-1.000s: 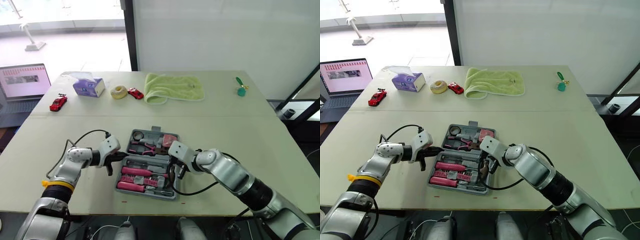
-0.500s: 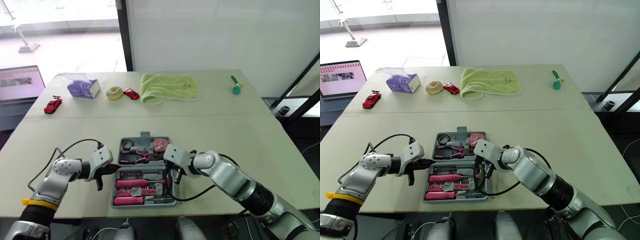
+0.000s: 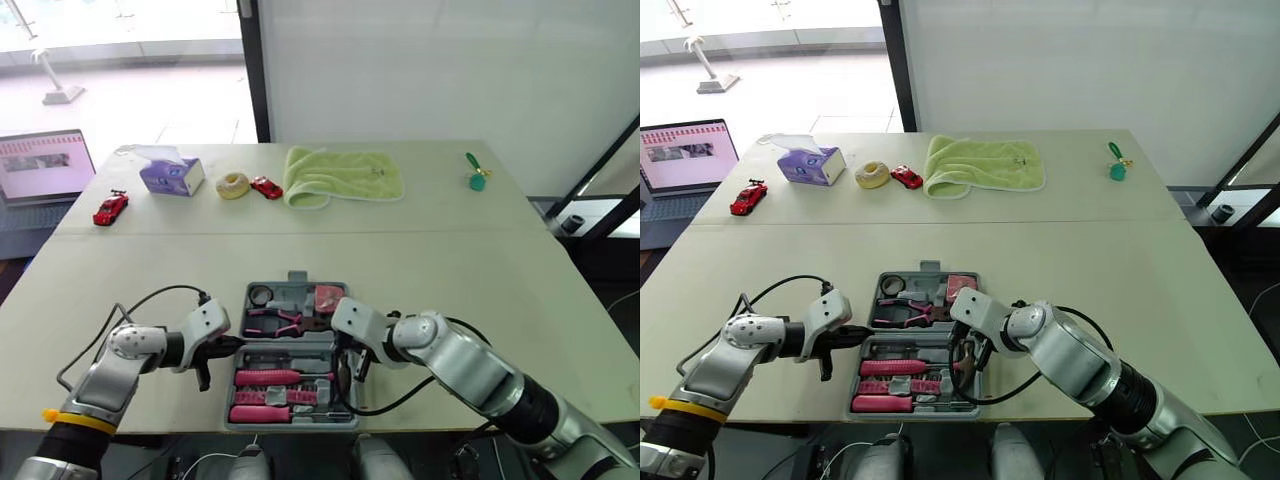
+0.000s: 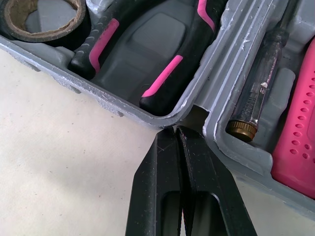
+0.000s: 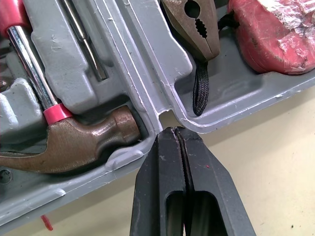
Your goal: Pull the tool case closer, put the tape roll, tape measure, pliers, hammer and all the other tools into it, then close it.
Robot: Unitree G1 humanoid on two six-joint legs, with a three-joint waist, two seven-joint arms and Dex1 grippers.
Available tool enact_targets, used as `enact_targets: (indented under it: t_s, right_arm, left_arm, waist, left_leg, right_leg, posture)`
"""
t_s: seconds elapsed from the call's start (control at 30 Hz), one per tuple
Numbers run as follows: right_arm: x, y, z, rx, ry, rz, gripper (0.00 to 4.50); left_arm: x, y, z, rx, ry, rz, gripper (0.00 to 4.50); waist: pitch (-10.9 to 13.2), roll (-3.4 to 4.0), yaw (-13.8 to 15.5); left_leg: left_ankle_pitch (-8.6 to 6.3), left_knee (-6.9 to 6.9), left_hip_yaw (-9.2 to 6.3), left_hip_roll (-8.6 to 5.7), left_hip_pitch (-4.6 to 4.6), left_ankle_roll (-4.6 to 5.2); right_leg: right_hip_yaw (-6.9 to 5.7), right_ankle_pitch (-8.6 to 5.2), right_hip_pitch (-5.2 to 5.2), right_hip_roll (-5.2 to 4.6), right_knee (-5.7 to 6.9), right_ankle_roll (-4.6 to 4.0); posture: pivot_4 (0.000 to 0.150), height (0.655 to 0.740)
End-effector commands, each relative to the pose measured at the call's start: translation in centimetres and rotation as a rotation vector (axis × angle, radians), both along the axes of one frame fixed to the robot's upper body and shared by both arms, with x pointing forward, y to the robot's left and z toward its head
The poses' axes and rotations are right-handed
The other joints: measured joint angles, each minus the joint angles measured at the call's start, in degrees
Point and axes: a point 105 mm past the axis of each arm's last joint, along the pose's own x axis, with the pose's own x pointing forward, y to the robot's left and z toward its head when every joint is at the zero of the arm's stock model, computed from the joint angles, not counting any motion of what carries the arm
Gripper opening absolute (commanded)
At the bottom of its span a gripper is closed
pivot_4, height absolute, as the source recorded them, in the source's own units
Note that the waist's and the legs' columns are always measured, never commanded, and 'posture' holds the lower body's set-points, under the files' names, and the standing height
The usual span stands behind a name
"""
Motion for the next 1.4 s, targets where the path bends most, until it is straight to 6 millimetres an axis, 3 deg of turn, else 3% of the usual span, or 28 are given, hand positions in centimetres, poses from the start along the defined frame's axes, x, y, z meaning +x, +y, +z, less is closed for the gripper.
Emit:
enact_targets:
  t_s: [0.03, 0.57, 0.73, 0.93, 1.0, 1.13, 1.27, 1.37, 1.4]
  right_arm:
    - [-1.2, 1.6, 0.3, 0.046, 0.018, 0.074, 0.00]
    - [-1.0, 0.8, 0.0, 0.031, 0.020, 0.052, 0.00]
    - [-0.5, -2.9, 1.7, 0.024, -0.044, 0.004, 0.00]
    - [-1.2, -5.6, 3.1, 0.100, -0.068, -0.038, 0.00]
    - [-1.2, -6.0, 3.4, 0.141, -0.077, -0.064, 0.00]
    - [0.1, -6.0, 3.8, 0.329, -0.070, -0.232, 0.00]
    - [0.8, -6.1, 3.3, 0.438, 0.001, -0.350, 0.00]
    - [1.4, -6.0, 3.3, 0.496, 0.035, -0.404, 0.00]
    - [1.9, -5.8, 3.6, 0.538, 0.043, -0.436, 0.55]
  left_arm:
    - [-0.3, -2.1, 0.6, -0.049, -0.016, -0.083, 0.12]
    - [0.0, -1.0, 0.6, -0.030, -0.020, -0.054, 0.12]
    - [0.8, 1.8, 3.5, -0.020, -0.075, 0.016, 0.12]
    - [0.1, 3.6, 6.0, -0.022, -0.121, 0.019, 0.12]
    - [-0.6, 3.0, 6.8, -0.090, -0.124, -0.026, 0.12]
    - [-3.9, -0.2, 7.3, -0.433, -0.068, -0.188, 0.12]
    - [-6.2, -1.4, 4.0, -0.452, -0.014, -0.303, 0.12]
    - [-5.7, -2.2, 3.2, -0.491, -0.017, -0.307, 0.12]
    - [-5.7, -2.5, 2.2, -0.477, -0.007, -0.327, 0.00]
  waist:
    - [0.00, 0.00, 0.07]
    - [-0.01, -0.01, 0.32]
    - [0.01, -0.03, 0.92]
    - [0.01, -0.04, 0.84]
    - [0.01, -0.03, 0.77]
    - [0.01, -0.04, 0.75]
    - [0.01, -0.03, 0.89]
    - [0.00, -0.02, 1.06]
    - [0.00, -0.02, 1.07]
  left_leg:
    - [0.00, 0.00, 0.00, 0.00, 0.00, 0.00]
    - [0.00, 0.02, 0.00, 0.00, 0.02, 0.00]
    - [0.00, 0.01, 0.00, 0.00, -0.03, 0.00]
    - [0.00, -0.01, 0.02, 0.01, 0.01, 0.00]
    - [0.00, -0.01, 0.06, 0.02, 0.01, 0.00]
    - [0.00, 0.01, 0.09, 0.02, 0.03, 0.00]
    - [0.00, 0.03, 0.09, 0.02, 0.04, 0.00]
    - [0.00, 0.04, 0.09, 0.01, 0.03, -0.01]
    - [0.00, 0.06, 0.09, 0.01, 0.03, -0.01]
  right_leg:
    - [0.00, 0.00, 0.00, 0.00, 0.00, 0.00]
    - [0.00, 0.00, 0.02, 0.00, 0.00, 0.00]
    - [0.00, 0.00, -0.01, 0.00, -0.03, 0.00]
    - [0.00, -0.01, -0.01, 0.00, -0.05, -0.01]
    - [0.03, -0.02, 0.00, 0.00, -0.06, 0.00]
    - [0.05, -0.01, 0.04, 0.00, -0.07, 0.00]
    - [0.05, -0.01, 0.05, 0.00, -0.06, -0.01]
    - [0.04, -0.01, 0.06, 0.00, -0.06, -0.03]
    - [0.04, 0.00, 0.07, 0.00, -0.06, -0.03]
  posture:
    - [0.150, 0.7400]
    - [0.150, 0.7400]
    - [0.150, 0.7400]
    - [0.150, 0.7400]
    - [0.150, 0.7400]
    - [0.150, 0.7400]
    - [0.150, 0.7400]
    - [0.150, 0.7400]
    - [0.150, 0.7400]
